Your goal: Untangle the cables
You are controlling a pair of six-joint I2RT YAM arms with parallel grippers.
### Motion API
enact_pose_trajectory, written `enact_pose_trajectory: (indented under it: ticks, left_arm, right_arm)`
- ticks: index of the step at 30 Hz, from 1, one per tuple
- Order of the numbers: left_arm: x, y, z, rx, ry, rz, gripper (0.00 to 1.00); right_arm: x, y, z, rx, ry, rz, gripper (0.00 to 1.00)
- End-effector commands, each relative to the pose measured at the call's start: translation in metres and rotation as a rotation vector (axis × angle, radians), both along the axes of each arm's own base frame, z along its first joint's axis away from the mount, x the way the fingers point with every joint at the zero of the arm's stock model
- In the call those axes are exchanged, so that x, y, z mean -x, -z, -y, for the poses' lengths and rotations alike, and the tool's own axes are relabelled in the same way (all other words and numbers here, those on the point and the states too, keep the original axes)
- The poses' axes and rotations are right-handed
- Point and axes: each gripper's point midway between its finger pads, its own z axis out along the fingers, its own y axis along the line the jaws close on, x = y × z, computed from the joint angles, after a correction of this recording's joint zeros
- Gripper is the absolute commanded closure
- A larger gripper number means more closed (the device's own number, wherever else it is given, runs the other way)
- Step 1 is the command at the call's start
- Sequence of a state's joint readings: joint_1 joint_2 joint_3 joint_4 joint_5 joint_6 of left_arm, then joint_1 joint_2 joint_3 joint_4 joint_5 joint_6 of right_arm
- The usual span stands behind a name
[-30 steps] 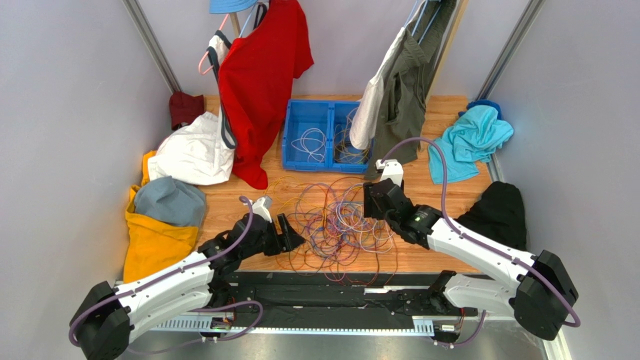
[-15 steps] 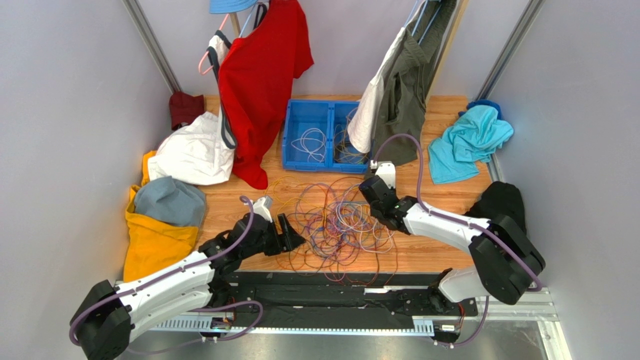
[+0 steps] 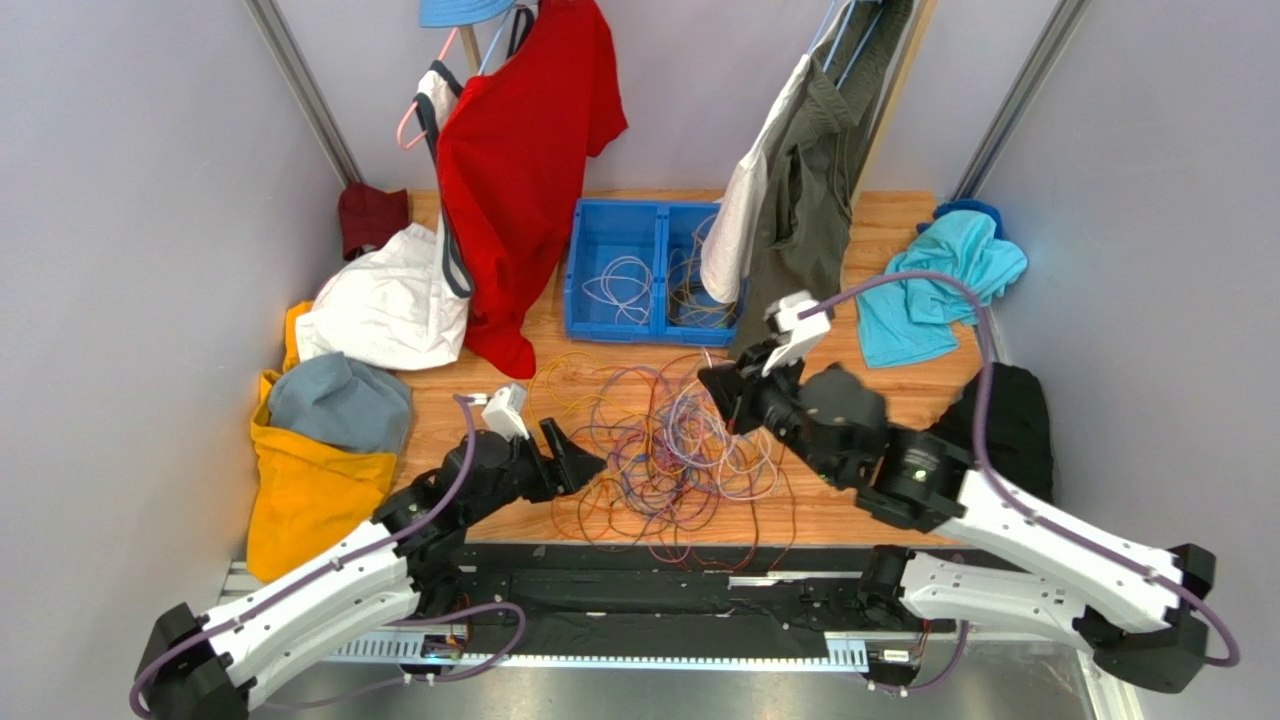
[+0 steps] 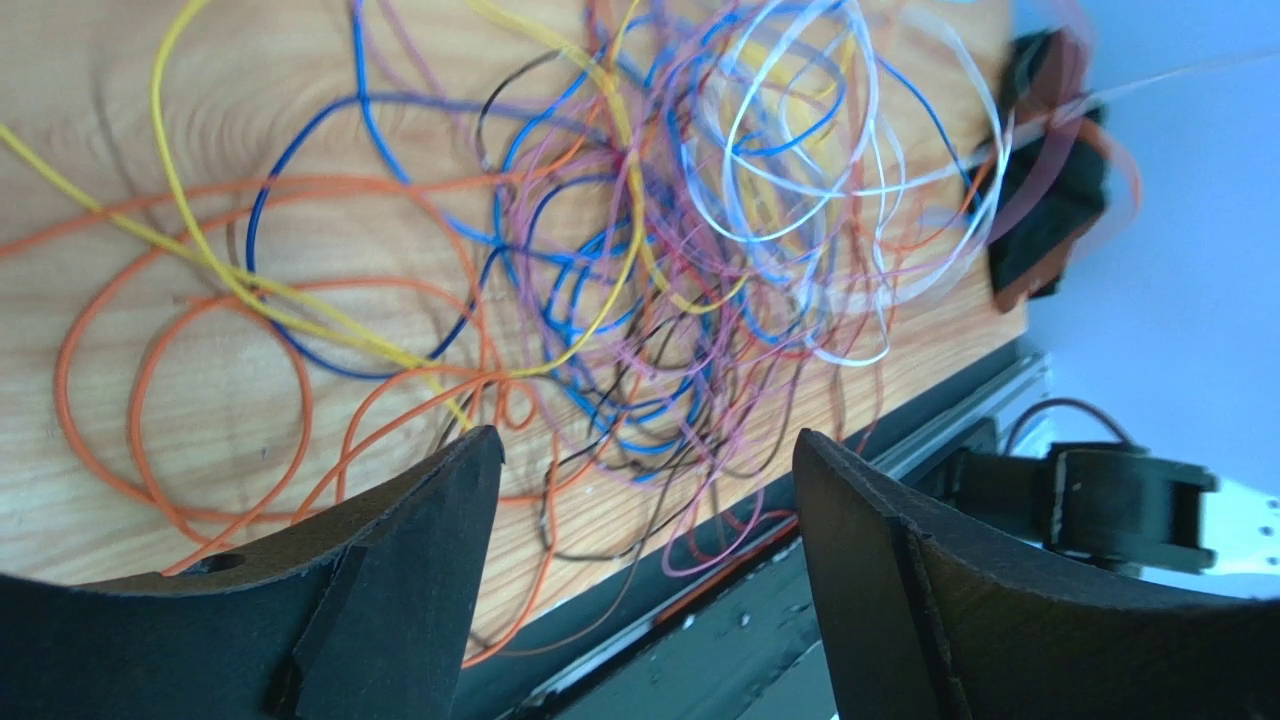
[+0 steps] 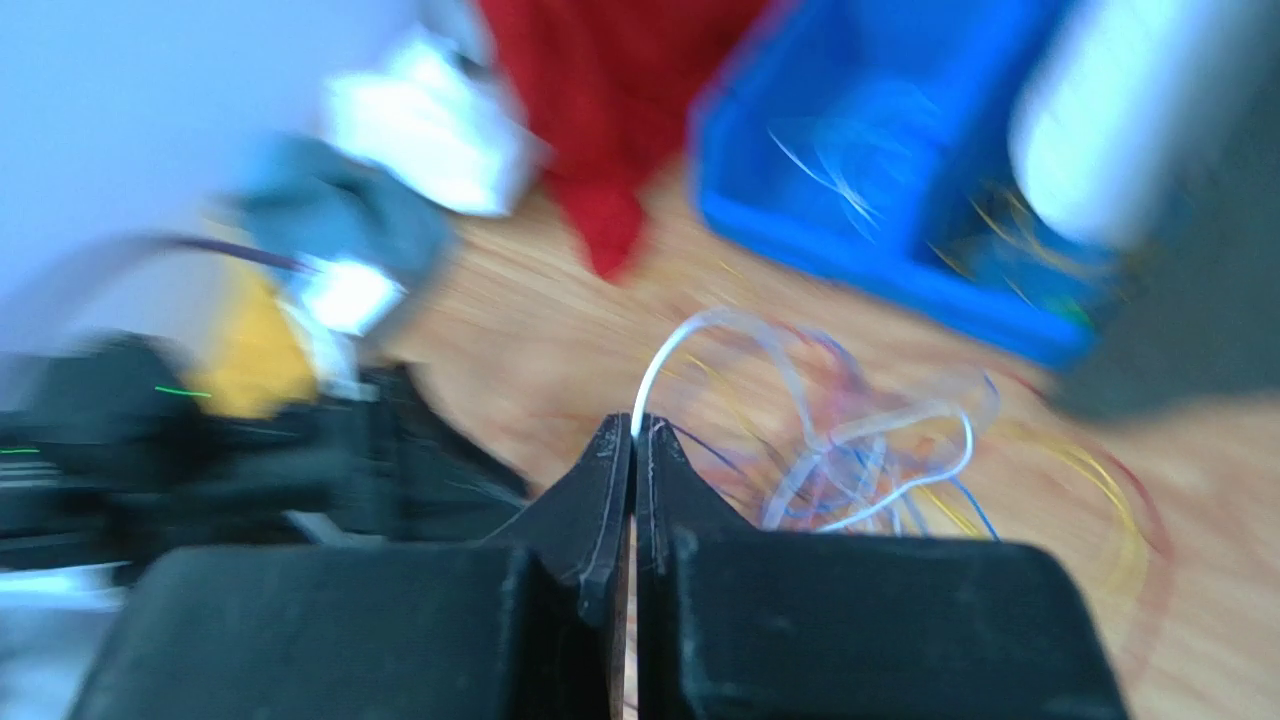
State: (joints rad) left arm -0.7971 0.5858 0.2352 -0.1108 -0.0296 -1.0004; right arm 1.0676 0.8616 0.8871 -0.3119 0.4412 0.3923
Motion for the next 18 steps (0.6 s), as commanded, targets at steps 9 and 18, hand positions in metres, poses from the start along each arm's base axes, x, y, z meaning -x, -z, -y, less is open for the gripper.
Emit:
enact_pose_trajectory:
  ticks: [9,18]
  left_arm:
    - [-0.003,-0.080,-0.014,0.096,-0.002,0.293,0.16]
    - [0.004,-0.120,-0.022,0.218,-0.003,0.475,0.04]
  right_arm:
    - [0.101,-0.209,-0.088,-0.103,-0.535,0.243,1.00]
    - [0.102,-0.269,-0.064,-0.157,-0.476,0.355,1.00]
